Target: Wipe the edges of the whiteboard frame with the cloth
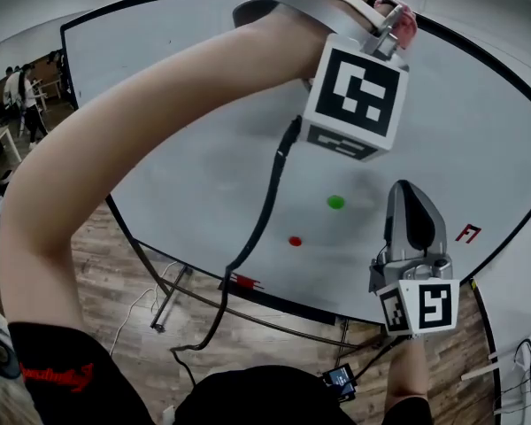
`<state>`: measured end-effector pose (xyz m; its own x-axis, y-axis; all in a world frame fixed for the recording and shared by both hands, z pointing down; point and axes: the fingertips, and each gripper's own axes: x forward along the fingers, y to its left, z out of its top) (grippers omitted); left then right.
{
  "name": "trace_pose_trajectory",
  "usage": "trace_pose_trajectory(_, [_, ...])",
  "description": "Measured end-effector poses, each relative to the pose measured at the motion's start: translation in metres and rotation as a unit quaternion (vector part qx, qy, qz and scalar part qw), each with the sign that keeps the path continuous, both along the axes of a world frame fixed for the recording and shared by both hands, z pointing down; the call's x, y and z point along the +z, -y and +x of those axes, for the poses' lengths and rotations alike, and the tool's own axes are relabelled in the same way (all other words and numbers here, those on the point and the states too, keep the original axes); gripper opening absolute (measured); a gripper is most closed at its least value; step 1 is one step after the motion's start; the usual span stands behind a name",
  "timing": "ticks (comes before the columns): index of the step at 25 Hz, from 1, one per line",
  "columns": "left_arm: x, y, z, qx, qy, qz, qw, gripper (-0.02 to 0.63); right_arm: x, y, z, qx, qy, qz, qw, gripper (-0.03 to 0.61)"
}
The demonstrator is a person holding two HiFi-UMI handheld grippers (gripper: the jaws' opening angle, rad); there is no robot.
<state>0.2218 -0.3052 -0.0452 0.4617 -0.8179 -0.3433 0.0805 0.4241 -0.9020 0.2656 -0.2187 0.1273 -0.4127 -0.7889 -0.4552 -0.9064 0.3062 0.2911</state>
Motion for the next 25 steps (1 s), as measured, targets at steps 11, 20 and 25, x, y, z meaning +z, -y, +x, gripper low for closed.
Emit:
trace_pose_trajectory(11, [0.003, -0.003, 0.007, -0.002, 0.018, -0.013, 0.9998, 0.048, 0.01, 0.002, -0.006, 0.03, 0.018, 0.003, 0.999, 0.002])
trace_pose_trajectory(20, [-0.002, -0.019, 0.013, 0.031, 0.021, -0.001, 0.9993, 0.048, 0.004, -0.006, -0.01, 0.074, 0.049, 0.004, 0.996, 0.002])
trace_pose_trajectory(25, [0.0, -0.017, 0.018, 0.044, 0.02, 0.003, 0.9988, 0.048, 0.009, -0.005, -0.011, 0.09, 0.043, -0.003, 0.995, 0.002])
